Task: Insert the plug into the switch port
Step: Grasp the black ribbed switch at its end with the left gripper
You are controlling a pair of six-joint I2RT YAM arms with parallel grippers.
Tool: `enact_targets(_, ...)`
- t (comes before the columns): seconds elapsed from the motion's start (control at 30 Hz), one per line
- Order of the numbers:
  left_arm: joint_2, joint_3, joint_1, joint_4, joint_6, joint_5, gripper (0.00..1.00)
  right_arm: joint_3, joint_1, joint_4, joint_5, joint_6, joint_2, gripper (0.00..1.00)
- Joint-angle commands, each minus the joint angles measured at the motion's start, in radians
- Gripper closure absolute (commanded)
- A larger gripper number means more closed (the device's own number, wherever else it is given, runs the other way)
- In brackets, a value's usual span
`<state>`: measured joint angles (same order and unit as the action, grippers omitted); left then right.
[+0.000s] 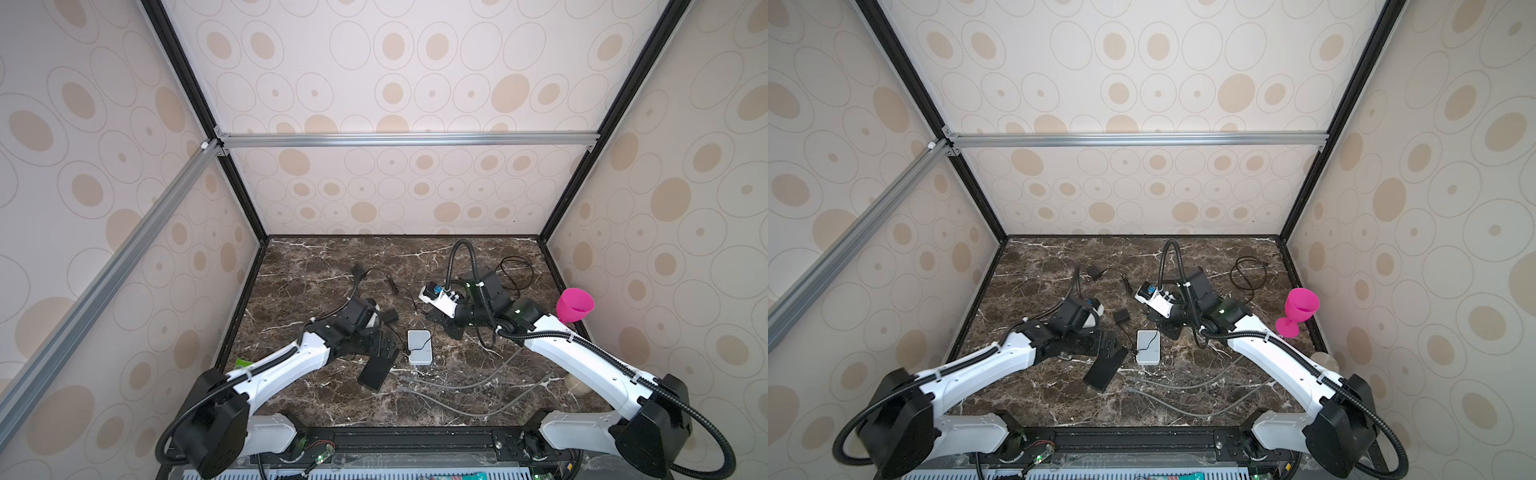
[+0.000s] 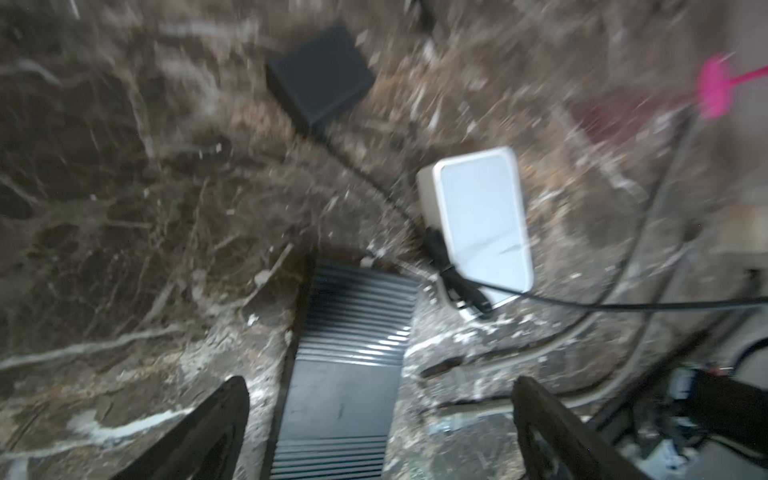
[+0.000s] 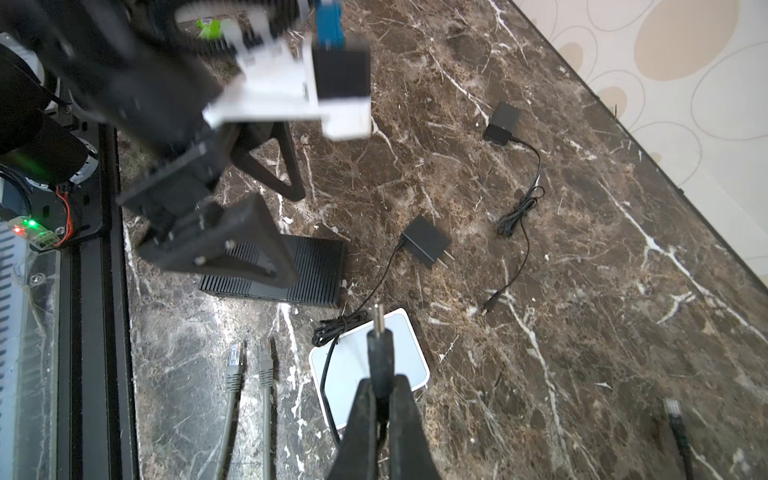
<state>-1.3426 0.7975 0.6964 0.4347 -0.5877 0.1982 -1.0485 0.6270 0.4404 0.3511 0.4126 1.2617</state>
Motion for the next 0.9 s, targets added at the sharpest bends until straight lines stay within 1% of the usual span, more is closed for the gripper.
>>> enact_targets(0.0, -0.1, 0.094, 0.08, 0.158, 0.061, -0.197, 0.02, 0.016, -0.003, 0.005, -0.011, -0.015, -0.024, 1.0)
enact_targets(0.13, -0.209, 0.17, 0.128, 0.235, 0.1, -0.281, 0.02, 0.053, -0.002, -0.013, -0.015, -0.028, -0.052, 1.0)
enact_targets(0.27, -0.267, 0.206, 0.149, 0.259, 0.147, -0.298, 0.02, 0.073, -0.002, -0.013, -0.007, -0.022, -0.076, 1.0)
enact_targets(0.3, -0.278, 0.21, 0.155, 0.263, 0.158, -0.297, 0.04, 0.079, -0.003, -0.012, -0.01, -0.016, -0.079, 1.0)
enact_targets(0.4, -0.306, 0.207, 0.16, 0.261, 0.189, -0.286, 0.17, 0.087, -0.002, -0.01, -0.017, -0.009, -0.086, 1.0)
enact_targets(0.53, -0.317, 0.185, 0.158, 0.229, 0.21, -0.275, 0.24, 0.09, -0.001, -0.017, -0.015, -0.006, -0.085, 1.0)
enact_targets(0.7, -0.309, 0.184, 0.157, 0.2, 0.221, -0.228, 0.44, 0.088, -0.001, -0.015, -0.014, -0.002, -0.085, 1.0)
enact_targets(0.77, -0.305, 0.191, 0.154, 0.203, 0.233, -0.228, 0.48, 0.087, -0.002, -0.011, -0.014, 0.0, -0.09, 1.0)
enact_targets(0.87, -0.298, 0.216, 0.147, 0.226, 0.267, -0.255, 0.5, 0.09, -0.003, -0.007, -0.012, 0.003, -0.099, 1.0)
